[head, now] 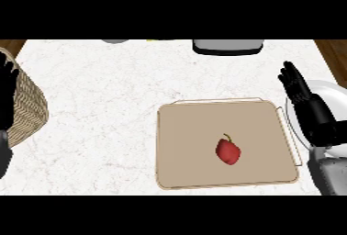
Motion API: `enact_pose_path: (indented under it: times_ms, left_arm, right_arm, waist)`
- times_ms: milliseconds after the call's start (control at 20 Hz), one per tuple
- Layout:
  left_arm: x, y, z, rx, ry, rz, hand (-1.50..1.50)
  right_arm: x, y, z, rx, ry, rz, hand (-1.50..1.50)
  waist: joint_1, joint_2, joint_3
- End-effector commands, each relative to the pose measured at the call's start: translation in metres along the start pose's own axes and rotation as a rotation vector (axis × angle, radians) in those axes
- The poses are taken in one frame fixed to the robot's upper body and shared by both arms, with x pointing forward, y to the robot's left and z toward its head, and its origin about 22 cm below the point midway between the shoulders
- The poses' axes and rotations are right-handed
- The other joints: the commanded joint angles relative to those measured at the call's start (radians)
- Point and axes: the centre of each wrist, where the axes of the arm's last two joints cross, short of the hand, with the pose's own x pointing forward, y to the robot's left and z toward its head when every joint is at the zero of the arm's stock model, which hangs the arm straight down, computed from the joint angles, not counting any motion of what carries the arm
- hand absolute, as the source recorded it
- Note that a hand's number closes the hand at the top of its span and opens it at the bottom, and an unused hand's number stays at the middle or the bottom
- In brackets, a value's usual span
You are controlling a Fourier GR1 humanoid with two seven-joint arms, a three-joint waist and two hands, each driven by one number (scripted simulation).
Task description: Pick the bell pepper from the tray and place it in the plate
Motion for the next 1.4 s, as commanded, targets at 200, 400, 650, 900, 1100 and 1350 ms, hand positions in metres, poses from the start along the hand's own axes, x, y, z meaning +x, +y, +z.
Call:
enact_pose_path:
  times_ms: [200, 400, 650, 900, 1100, 1350]
  left_arm:
    - [-0.047, -0.053, 0.048, -0.201, 0.213, -0.046, 0.00]
    - [-0.055, -0.055, 0.054, -0.229, 0.226, -0.025, 0.00]
    - [-0.072, -0.071, 0.086, -0.273, 0.313, -0.017, 0.00]
    - [-0.079, -0.087, 0.098, -0.305, 0.318, -0.028, 0.00]
    - [-0.076, -0.075, 0.095, -0.281, 0.315, -0.013, 0.00]
    - [-0.078, -0.084, 0.103, -0.315, 0.325, -0.015, 0.00]
  right_arm:
    - [0.028, 0.089, 0.002, 0.029, 0.118, 0.015, 1.50]
    - [0.020, -0.009, -0.001, 0.094, 0.045, 0.898, 1.50]
    - [-0.016, 0.068, 0.050, -0.294, 0.106, 0.490, 1.50]
    - [-0.032, 0.118, 0.098, -0.059, -0.048, 0.347, -1.50]
    - [-0.028, 0.105, 0.106, 0.103, 0.071, 0.654, -1.50]
    - [0.009, 0.090, 0.072, 0.083, 0.147, 0.960, -1.50]
  waist:
    - [0.010, -0.038, 0.008]
    - [-0.016, -0.039, -0.030]
    - [-0.032, -0.040, 0.015]
    - [0.001, -0.032, 0.011]
    - [0.007, -0.036, 0.008]
    - [0.008, -0.038, 0.005]
